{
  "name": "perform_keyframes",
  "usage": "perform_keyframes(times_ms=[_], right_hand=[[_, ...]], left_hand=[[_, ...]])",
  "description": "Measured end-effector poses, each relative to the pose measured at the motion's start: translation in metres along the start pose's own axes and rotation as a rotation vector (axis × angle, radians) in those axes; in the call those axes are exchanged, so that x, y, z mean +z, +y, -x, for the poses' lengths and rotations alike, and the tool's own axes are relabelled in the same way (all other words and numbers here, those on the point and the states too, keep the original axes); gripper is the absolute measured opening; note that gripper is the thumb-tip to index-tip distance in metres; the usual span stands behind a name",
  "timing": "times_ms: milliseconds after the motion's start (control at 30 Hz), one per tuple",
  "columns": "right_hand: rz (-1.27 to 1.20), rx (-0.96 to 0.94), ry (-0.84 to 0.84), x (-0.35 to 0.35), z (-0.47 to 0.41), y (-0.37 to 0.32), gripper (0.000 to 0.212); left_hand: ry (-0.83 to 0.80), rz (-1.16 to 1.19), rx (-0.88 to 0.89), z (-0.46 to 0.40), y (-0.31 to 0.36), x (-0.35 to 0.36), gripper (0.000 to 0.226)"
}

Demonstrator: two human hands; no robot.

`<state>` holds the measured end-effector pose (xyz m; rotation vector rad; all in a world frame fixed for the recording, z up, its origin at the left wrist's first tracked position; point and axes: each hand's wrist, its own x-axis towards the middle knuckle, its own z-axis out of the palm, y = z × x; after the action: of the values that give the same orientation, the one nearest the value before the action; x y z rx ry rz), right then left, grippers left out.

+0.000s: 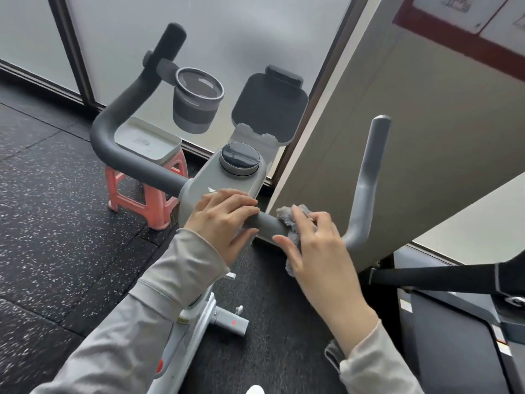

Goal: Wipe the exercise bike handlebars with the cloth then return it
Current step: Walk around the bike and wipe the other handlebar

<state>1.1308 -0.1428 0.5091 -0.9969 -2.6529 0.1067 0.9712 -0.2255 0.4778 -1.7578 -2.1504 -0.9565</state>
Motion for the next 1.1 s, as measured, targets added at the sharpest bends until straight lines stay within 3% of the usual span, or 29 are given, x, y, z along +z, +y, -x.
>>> perform_keyframes(times_ms=[200, 333, 700, 1100], right_hand=[[0.003, -0.037, -0.022, 0.001, -0.005, -0.001, 0.034], [-0.006, 0.045, -0.018, -0.012, 0.002, 0.021, 0.026], [-0.279, 0.006, -0.215, 0.000, -0.062, -0.014, 0.024], [-0.224, -0.079, -0.370, -0.022, -0.064, 0.030, 0.018]], left_hand=[[0.002, 0.002, -0.018, 0.001, 0.001, 0.001, 0.033], [0.003, -0.006, -0.047, 0.002, 0.004, 0.003, 0.038], [-0.036, -0.012, -0.144, 0.002, 0.008, -0.002, 0.064], [-0.035, -0.036, -0.168, 0.000, 0.012, -0.004, 0.071]])
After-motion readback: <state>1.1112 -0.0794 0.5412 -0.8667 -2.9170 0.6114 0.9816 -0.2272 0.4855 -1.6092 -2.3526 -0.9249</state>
